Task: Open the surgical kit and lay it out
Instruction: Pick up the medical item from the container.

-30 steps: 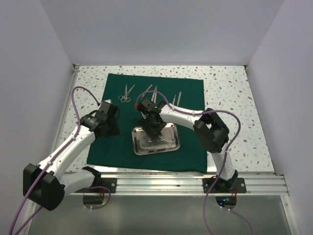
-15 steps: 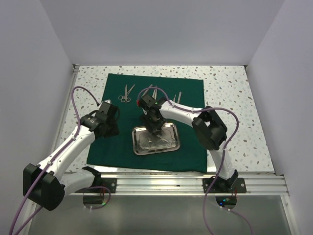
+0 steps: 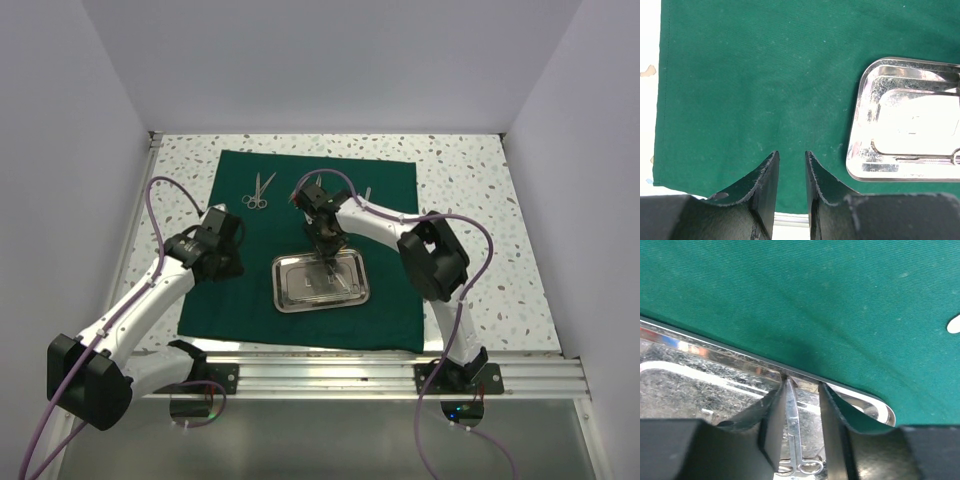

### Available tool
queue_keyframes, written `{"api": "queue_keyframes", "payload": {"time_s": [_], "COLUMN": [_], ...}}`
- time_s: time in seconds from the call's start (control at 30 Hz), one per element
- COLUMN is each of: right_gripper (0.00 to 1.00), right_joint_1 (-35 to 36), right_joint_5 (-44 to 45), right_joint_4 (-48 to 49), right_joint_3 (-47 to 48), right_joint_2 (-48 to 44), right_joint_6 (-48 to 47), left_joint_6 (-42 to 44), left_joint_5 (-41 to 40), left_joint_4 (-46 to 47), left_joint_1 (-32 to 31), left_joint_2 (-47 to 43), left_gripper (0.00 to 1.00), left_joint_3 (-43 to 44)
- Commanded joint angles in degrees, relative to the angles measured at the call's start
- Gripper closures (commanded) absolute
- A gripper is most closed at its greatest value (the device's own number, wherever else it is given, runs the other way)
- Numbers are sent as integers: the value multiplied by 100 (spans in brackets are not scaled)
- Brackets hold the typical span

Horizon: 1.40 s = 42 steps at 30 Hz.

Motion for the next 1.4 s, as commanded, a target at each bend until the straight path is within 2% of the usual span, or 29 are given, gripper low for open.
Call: {"api": "queue_keyframes", "payload": {"time_s": [0.0, 0.3, 0.47, 0.63, 0.83, 1.13, 1.37], "right_gripper": [64, 80, 100, 100, 100, 100, 100], "right_joint_1": [-44, -44, -44, -44, -53, -53, -114], "right_joint_5": [17, -35, -140, -176, 17, -9, -228], "right_joint_4": [-88, 79, 70, 44, -289, -844, -616], "right_joint_3": [-96, -561, -579, -597, -246, 1369, 2706], "right_joint_2": [236, 183, 349, 262, -274, -512, 147], "right_joint_6": [47, 152, 214, 302, 381, 714, 1399], "left_joint_6": [-152, -170, -82, -38, 50, 147, 261], "left_joint_5": [-122, -104, -183, -157, -157, -192, -175], "left_joint_4": [-71, -71, -177, -150, -106, -54, -18], "left_joint_1": [37, 37, 37, 37, 37, 37, 37], "left_joint_2": [-71, -62, -9, 131, 228, 255, 299], "left_gripper": [69, 70, 70, 70, 71, 71, 71], "left_joint_3": [32, 32, 172, 287, 454, 515, 603]}}
